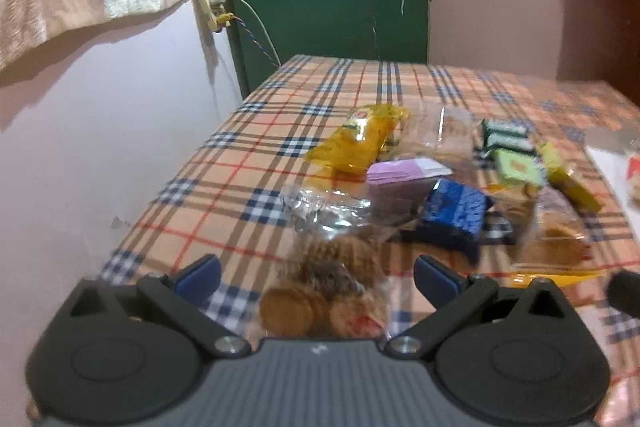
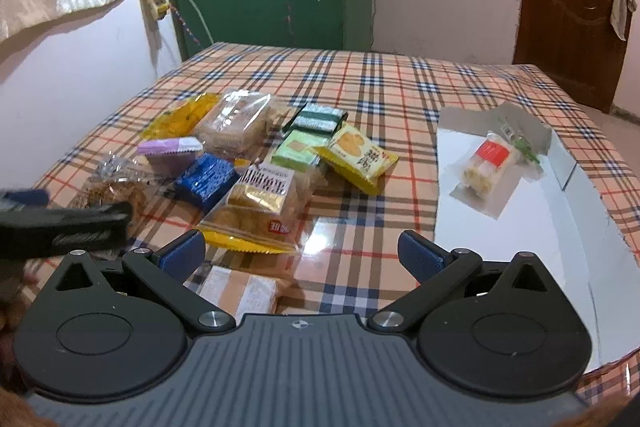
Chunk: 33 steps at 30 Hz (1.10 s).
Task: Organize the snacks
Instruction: 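Grasp the round cookie bag with the left tool while the right tool grasps the brown-wrapped cake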
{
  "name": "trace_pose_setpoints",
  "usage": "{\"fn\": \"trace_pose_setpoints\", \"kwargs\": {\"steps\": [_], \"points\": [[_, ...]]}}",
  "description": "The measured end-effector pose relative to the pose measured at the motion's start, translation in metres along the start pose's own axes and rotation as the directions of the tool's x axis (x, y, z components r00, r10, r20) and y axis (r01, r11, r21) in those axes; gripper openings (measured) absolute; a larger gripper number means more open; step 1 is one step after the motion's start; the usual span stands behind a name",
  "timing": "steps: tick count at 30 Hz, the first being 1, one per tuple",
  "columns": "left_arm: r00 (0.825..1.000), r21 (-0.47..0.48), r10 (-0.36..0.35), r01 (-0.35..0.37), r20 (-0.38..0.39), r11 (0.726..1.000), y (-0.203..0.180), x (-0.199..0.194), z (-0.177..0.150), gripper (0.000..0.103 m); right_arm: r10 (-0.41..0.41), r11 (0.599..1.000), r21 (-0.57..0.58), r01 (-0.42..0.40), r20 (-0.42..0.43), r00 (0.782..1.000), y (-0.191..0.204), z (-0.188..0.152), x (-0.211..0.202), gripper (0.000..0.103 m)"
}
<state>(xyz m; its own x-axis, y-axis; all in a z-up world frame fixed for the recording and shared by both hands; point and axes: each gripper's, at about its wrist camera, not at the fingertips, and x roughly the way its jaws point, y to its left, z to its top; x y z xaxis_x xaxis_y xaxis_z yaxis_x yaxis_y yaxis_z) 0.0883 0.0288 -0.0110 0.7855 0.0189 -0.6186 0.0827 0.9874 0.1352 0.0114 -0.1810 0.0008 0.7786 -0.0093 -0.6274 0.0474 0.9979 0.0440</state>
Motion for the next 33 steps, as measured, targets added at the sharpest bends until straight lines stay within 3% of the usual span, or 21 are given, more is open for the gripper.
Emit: {"fn": "trace_pose_setpoints", "kwargs": {"steps": [2,6,9,19,20,23,33], "points": [[1.000,0.003,-0.003,0.003,-0.014,1.000,0.000,0.010,0.002,0.100,0.008,1.000,-0.022,-0.009,-0.015,1.000,0.004,-0.002,0.004,0.103],[0.997,-0.037,-0.049,0.047,-0.051,0.998,0.005,0.026,0.003,0.063,0.010,0.999,-0.044,-0.012,-0.041,0.999,0.010,-0.004,0.016,0.103],[0.997,-0.049,-0.061,0.059,-0.043,0.997,0.007,0.026,0.001,0.052,0.031,0.999,-0.031,-0.033,-0.074,0.997,0.010,-0.006,0.023,0.103],[0.996,-0.088,-0.079,0.077,-0.028,0.993,0.006,0.000,-0.014,0.050,0.042,0.992,-0.107,-0.060,-0.158,0.986,0.027,-0.021,0.044,0.103],[0.996,-0.091,-0.083,0.080,-0.028,0.993,0.006,-0.003,-0.015,0.050,0.039,0.992,-0.111,-0.056,-0.151,0.988,0.027,-0.022,0.044,0.098],[0.995,-0.091,-0.092,0.089,-0.026,0.992,0.004,-0.012,-0.018,0.050,0.045,0.990,-0.127,-0.063,-0.135,0.990,0.029,-0.021,0.041,0.055],[0.993,-0.091,-0.122,0.121,-0.006,0.989,-0.011,-0.043,-0.017,0.049,0.046,0.993,-0.108,-0.058,-0.107,0.993,0.012,-0.015,0.017,0.055]]}}
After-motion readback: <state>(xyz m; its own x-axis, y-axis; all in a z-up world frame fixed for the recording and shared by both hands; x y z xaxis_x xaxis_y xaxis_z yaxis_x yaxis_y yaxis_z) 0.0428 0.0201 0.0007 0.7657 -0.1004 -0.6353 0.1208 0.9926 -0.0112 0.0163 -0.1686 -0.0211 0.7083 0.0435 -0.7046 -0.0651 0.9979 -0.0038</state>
